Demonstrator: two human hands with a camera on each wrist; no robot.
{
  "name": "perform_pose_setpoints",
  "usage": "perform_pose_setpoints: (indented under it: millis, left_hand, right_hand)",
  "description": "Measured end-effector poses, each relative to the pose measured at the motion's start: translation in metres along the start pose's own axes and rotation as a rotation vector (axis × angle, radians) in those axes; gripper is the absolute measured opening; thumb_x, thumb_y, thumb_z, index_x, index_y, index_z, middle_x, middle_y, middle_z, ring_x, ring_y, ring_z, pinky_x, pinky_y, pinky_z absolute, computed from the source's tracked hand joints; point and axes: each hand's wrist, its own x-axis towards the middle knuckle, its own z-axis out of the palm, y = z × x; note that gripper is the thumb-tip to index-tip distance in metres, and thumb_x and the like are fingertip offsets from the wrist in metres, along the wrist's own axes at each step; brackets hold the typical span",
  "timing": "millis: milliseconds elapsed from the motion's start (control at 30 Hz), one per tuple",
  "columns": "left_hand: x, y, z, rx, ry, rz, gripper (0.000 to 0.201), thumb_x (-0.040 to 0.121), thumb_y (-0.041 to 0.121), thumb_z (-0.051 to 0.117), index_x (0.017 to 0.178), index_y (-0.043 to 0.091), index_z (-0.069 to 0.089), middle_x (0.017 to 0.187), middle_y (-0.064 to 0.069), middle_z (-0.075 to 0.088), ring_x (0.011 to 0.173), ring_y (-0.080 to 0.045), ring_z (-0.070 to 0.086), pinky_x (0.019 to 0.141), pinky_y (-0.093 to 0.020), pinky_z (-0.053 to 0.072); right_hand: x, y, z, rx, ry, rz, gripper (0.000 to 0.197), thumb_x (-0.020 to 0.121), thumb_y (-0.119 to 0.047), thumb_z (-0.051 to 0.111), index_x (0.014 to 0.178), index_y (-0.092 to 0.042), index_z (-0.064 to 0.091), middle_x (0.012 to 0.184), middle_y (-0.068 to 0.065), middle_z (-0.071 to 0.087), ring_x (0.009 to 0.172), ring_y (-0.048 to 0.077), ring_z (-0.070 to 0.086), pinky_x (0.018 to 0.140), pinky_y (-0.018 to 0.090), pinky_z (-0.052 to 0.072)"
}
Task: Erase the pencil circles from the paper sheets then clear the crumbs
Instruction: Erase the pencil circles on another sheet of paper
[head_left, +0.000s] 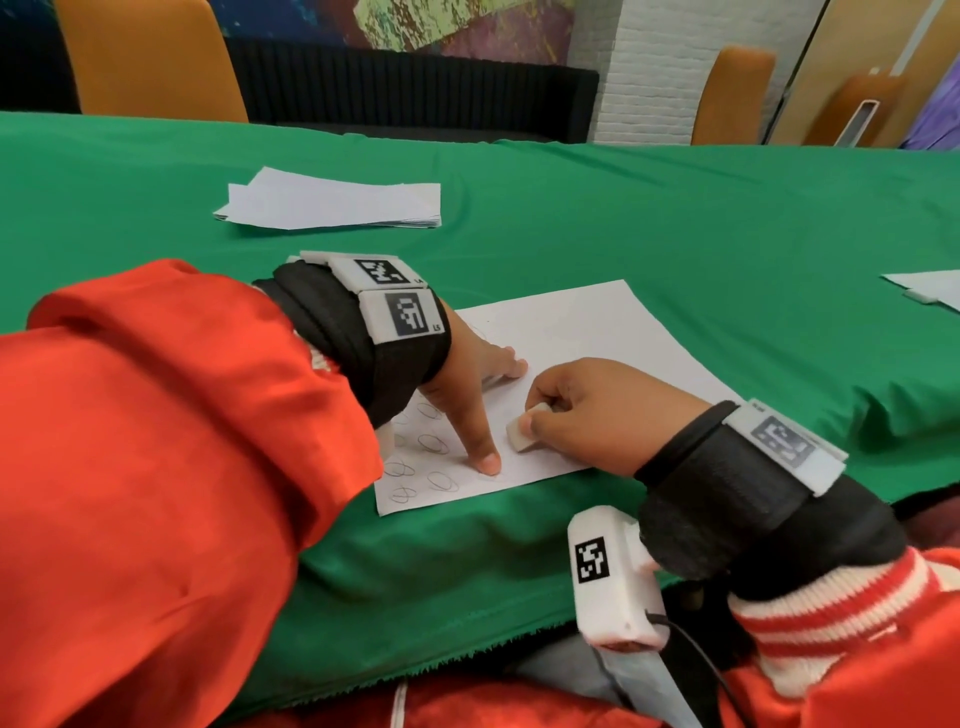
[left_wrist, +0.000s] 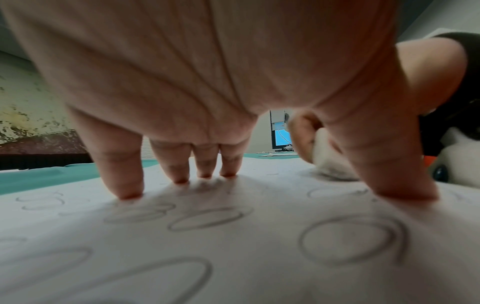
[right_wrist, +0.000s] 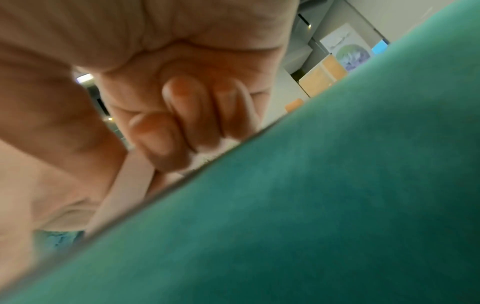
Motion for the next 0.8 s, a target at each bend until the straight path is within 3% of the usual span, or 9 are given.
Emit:
perform_pose_setpoints:
  millis: [167,333,467,600,733,800]
  left_hand:
    - [0.0002,-0.0002,0.0001,0.003,0.002,-0.001,0.112,0.072,0.056,0.071,0.152,0.026,-0.002,0.16,0.007,0.0,0.146,-0.013,0.009,0.119,-0.036,0.01]
    - [-0.0003,-0.0003,0.0003,-0.008,0.001,-0.007,0.111,0.073,0.055,0.071,0.152,0.027,-0.003,0.16,0.009,-0.001,0.146,-0.013,0.01,0.118,-0.034,0.011]
    - [-0.0001,0.0001,-0.0001,-0.002,0.003,-0.003,0.112,0.073,0.056,0.07,0.152,0.026,-0.002,0.16,0.008,0.0,0.145,-0.013,0.011,0.118,-0.035,0.011]
    - [-0.0005,0.0,-0.0005,0.006,0.008,-0.006,0.111,0.073,0.056,0.071,0.152,0.027,-0.002,0.16,0.008,0.0,0.145,-0.013,0.011,0.118,-0.035,0.011]
    - [-0.0002,-0.0015,-0.0007,0.008,-0.002,-0.001,0.112,0.072,0.057,0.071,0.152,0.028,-0.002,0.159,0.01,-0.001,0.145,-0.012,0.01,0.118,-0.037,0.011]
    - [0.001,-0.003,-0.0011,0.002,-0.011,0.001,0.114,0.071,0.057,0.072,0.151,0.029,-0.004,0.159,0.011,-0.004,0.146,-0.012,0.008,0.119,-0.038,0.01]
  right_hand:
    - [-0.0049,0.0014,-0.0035,0.014,-0.084,-0.006,0.016,0.085,-0.031,0.06,0.072,-0.022,0.057,0.06,-0.008,0.05,0.056,0.005,0.044,0.057,0.021,0.035]
    - [-0.0028,0.0056,-0.0002,0.008,0.006,0.02,0.02,0.087,-0.033,0.059,0.071,-0.022,0.054,0.061,-0.007,0.049,0.056,0.005,0.043,0.053,0.022,0.032]
    - [-0.0069,0.0049,-0.0031,0.037,-0.084,0.003,0.012,0.085,-0.03,0.06,0.077,-0.021,0.061,0.061,-0.007,0.051,0.056,0.006,0.044,0.057,0.021,0.035]
    - [-0.0029,0.0092,-0.0037,0.025,-0.005,0.028,0.02,0.084,-0.034,0.062,0.07,-0.021,0.056,0.059,-0.007,0.048,0.055,0.005,0.042,0.053,0.021,0.032]
    - [-0.0065,0.0093,-0.0059,0.069,-0.1,-0.001,0.015,0.08,-0.029,0.064,0.074,-0.016,0.063,0.056,-0.006,0.049,0.054,0.008,0.043,0.056,0.022,0.035]
    - [-0.0053,0.0105,-0.0054,0.069,-0.061,-0.001,0.015,0.08,-0.029,0.065,0.072,-0.017,0.062,0.056,-0.006,0.049,0.054,0.008,0.044,0.056,0.023,0.035]
